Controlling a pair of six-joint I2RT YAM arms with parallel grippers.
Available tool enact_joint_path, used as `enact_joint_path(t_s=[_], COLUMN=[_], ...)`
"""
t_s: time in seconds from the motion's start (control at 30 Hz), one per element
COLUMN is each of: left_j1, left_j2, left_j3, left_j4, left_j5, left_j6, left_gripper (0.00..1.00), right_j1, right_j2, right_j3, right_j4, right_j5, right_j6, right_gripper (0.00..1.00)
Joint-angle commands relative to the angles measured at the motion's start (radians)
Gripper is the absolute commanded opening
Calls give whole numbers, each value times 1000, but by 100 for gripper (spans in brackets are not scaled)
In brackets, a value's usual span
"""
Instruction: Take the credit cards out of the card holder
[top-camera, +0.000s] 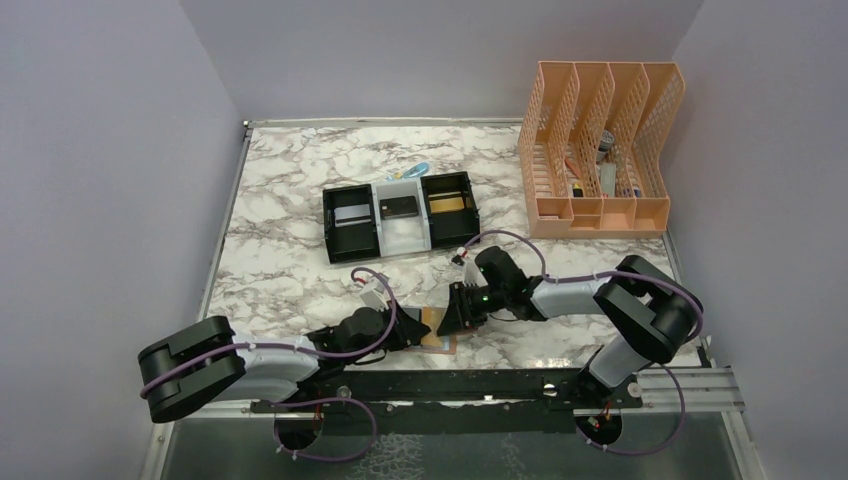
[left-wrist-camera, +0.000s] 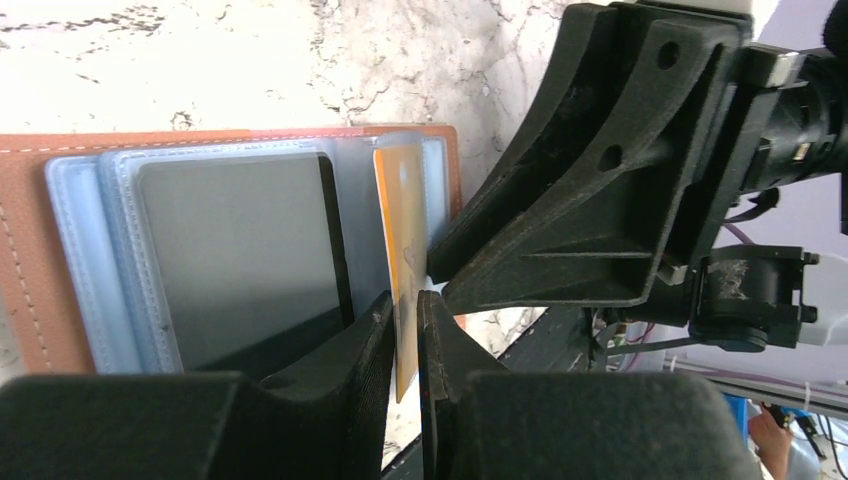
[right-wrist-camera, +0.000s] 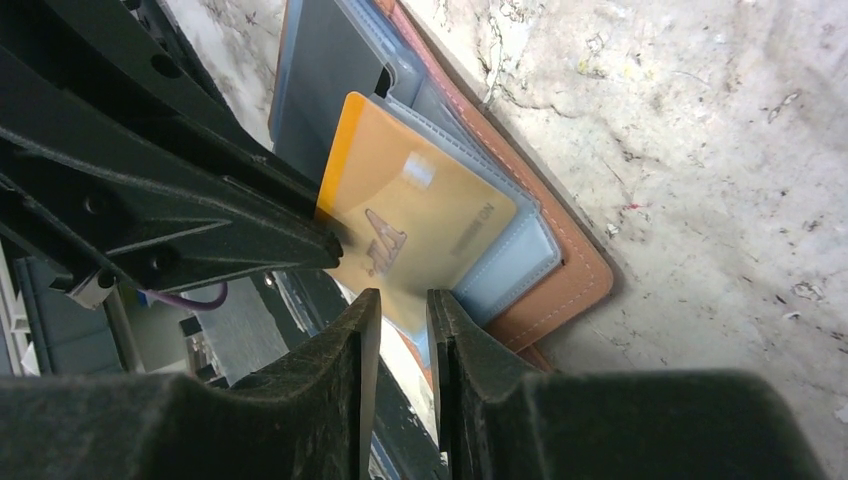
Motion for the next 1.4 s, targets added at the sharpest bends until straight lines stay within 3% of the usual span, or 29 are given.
enact_joint_path(t_s=[0.0,0.13,0.37,0.6,0.97,1.17,1.37], left_j1=[-2,-2,-2,-2,-1,-2,-2], left_j2=[-50,-97,-108,-158,-300,-280,-254], left_j3=[-5,-30,-38,-58,-45,-39,-24], left_j4=[22,22,20,-1,-212,-226,-226], left_j5=[1,-16,-23,-42,-85,-82,-83], left_j6=[-7,-16,-19,-39,-17,-7,-1], left_gripper=[16,14,0,0,0,0,1], right_j1=[-2,-3,-2,-2,-2,-2,0], right_j2=[70,80,77,71,-46,-167,-117], right_j3=[-40,-40,-42,-39,-25,25,83], right_j4=[-92,-91,-90,-102,-155,-150,-95], right_j5=[190,187,180,189,200,117,59], right_j6=[-66,-66,-61,-61,-73,-87,-37], right_gripper=[26,26,25,25,25,28,29])
